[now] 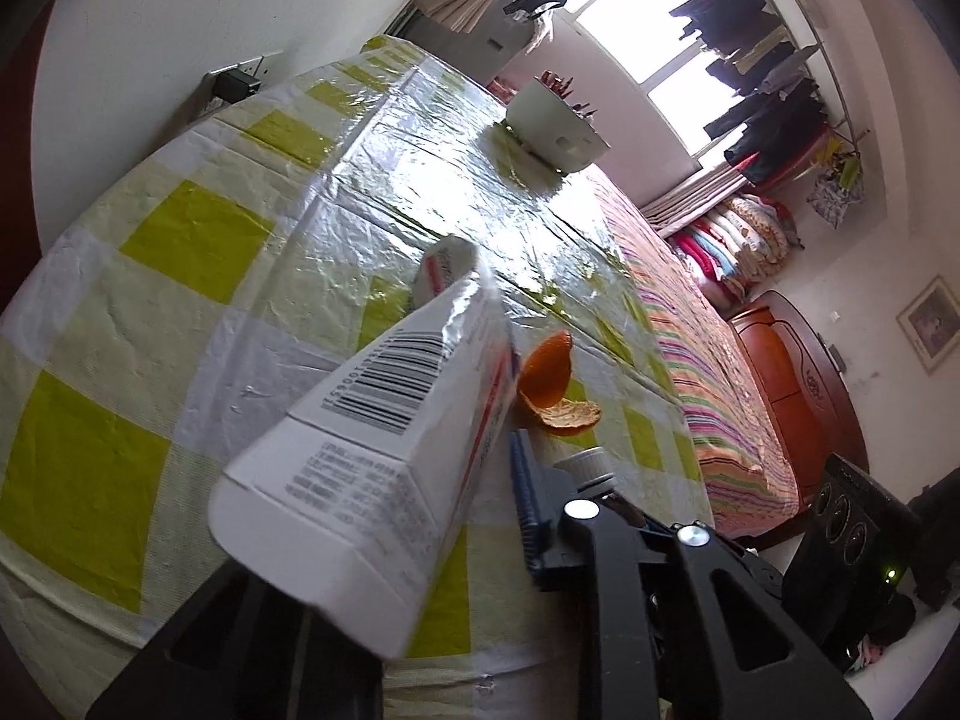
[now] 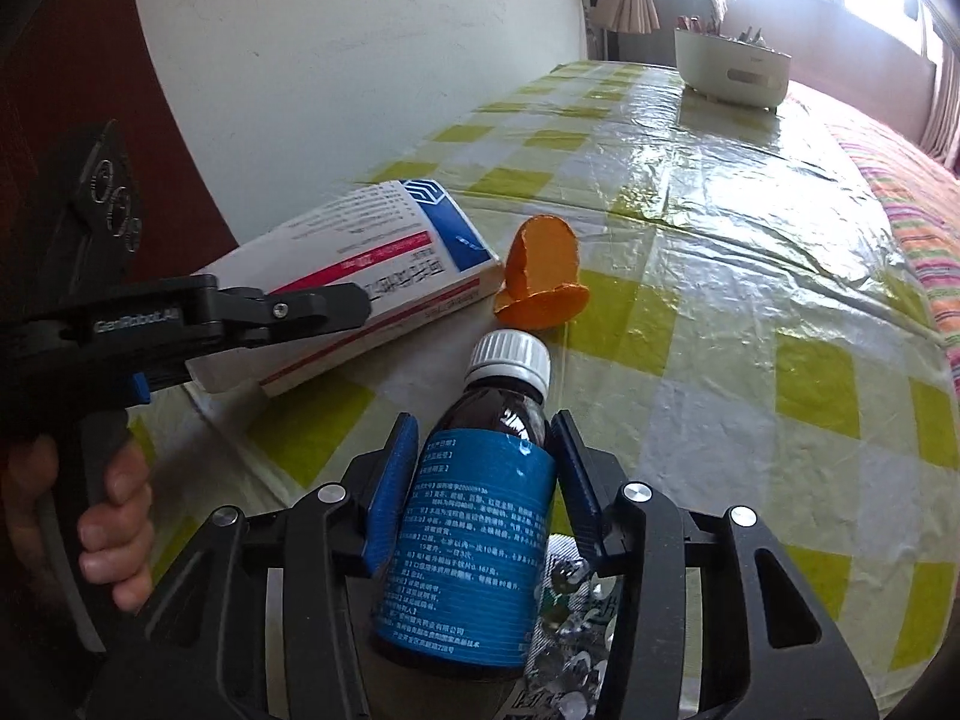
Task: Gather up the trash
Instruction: 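Lift the medicine box with the left tool while the right lifts the blue bottle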
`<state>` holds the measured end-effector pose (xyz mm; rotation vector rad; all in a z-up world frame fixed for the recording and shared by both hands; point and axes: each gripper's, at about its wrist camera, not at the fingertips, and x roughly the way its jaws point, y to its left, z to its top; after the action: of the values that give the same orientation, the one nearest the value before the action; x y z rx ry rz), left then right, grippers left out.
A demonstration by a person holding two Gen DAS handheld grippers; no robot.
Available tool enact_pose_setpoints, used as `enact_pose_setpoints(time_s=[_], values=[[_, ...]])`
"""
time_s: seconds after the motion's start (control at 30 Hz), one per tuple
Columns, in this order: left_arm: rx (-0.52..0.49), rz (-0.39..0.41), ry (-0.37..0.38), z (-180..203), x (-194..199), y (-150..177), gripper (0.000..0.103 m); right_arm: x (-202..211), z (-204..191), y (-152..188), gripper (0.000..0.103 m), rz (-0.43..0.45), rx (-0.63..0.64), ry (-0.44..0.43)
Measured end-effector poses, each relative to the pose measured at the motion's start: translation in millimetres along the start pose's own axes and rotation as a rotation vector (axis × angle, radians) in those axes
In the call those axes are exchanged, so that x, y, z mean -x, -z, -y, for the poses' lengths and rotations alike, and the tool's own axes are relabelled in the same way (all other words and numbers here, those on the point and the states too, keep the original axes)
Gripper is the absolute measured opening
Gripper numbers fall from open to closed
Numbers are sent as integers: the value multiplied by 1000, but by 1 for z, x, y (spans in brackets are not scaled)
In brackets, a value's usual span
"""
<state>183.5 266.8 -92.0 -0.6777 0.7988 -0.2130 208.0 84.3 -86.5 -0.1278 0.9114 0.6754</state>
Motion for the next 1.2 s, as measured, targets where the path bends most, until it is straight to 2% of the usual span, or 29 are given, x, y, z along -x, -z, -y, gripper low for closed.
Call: enact_pose_setpoints(time_s=[0.2,0.4,0.7,0.93,1.2], values=[[-41,41,14,10,8,0,5,19,6,1,44,58,-17,-26],[-52,55,16,13,11,1,2,46,16,5,44,121,-44,-53],[-131,133,18,37,29,2,1,76,35,14,44,190,-97,-70],[-174,137,57,63,31,6,1,94,61,23,44,225,-141,-45],[-196,107,103,93,16,13,1,107,89,38,44,235,-184,-5]])
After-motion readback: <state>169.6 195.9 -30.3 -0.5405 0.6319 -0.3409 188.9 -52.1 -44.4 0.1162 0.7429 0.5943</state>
